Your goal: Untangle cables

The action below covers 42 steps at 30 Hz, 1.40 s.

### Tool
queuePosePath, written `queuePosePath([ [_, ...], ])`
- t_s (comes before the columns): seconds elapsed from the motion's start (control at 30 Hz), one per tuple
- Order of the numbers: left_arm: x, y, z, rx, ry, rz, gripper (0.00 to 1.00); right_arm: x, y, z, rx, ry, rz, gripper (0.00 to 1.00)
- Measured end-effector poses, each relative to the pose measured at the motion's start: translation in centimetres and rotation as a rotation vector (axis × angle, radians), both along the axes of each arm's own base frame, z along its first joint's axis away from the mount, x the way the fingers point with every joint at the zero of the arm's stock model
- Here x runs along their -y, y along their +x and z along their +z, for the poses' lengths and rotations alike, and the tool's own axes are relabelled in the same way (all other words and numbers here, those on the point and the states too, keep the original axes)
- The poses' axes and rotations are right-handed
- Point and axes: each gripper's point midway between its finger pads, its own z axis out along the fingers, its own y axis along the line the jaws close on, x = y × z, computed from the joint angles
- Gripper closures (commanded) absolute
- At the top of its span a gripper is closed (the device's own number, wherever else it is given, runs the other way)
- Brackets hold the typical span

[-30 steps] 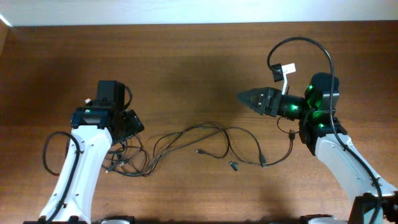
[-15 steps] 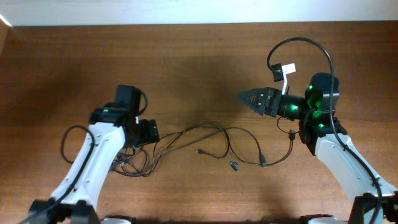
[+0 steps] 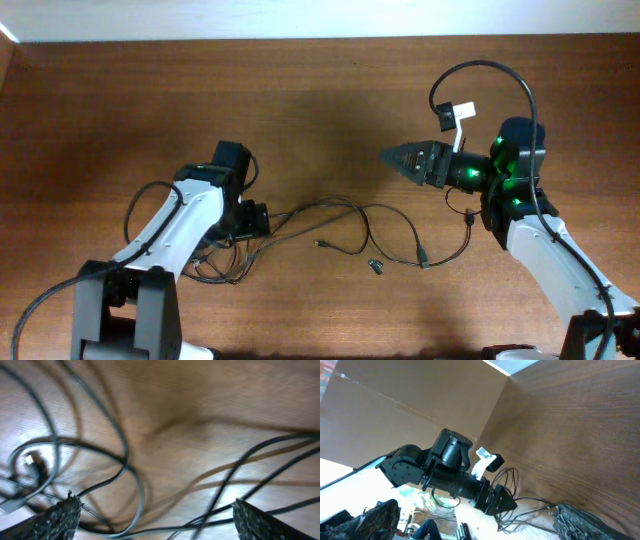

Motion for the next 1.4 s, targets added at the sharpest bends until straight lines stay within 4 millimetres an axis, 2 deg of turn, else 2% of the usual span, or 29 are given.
queuePosePath([
  [0.13, 2.2, 1.6, 0.1, 0.059, -0.123, 0.002, 0.01, 0.0, 0.0, 0.0, 0.006, -0.002, 0.001, 0.02],
  [0.27, 2.9, 1.7, 0.2, 0.059, -0.167, 0.005, 0.01, 0.0, 0.0, 0.0, 0.009, -0.003, 0.001, 0.01],
  [0.37, 1.7, 1.9, 0.2, 0.062, -0.179, 0.058, 0.01, 0.0, 0.0, 0.0, 0.009, -0.003, 0.001, 0.01],
  [0.53, -2.4, 2.8, 0.5, 0.096, -0.184, 0.228, 0.01, 0.0, 0.0, 0.0, 0.042, -0.014, 0.005, 0.01],
  [0.73, -4.6, 0.1, 0.3, 0.004, -0.027, 0.225, 0.01, 0.0, 0.0, 0.0, 0.054, -0.018, 0.007, 0.01],
  [0.9, -5.1, -0.7, 0.1, -0.014, 0.042, 0.199, 0.01, 0.0, 0.0, 0.0, 0.055, -0.018, 0.006, 0.01],
  [1.1, -4.9, -1.4, -2.5, 0.006, 0.031, 0.196, 0.01, 0.0, 0.1, 0.0, 0.056, -0.019, 0.004, 0.01],
  [1.3, -4.6, -1.5, -3.2, 0.019, 0.01, 0.196, 0.0, 0.0, 0.1, 0.0, 0.058, -0.02, 0.004, 0.01],
  [1.33, -4.6, -1.4, -3.2, 0.021, 0.01, 0.196, 0.05, 0.0, 0.1, 0.0, 0.057, -0.02, 0.004, 0.01],
  [1.4, -4.6, -1.4, -3.2, 0.023, 0.01, 0.195, 0.3, 0.0, 0.1, 0.0, 0.058, -0.02, 0.004, 0.01],
])
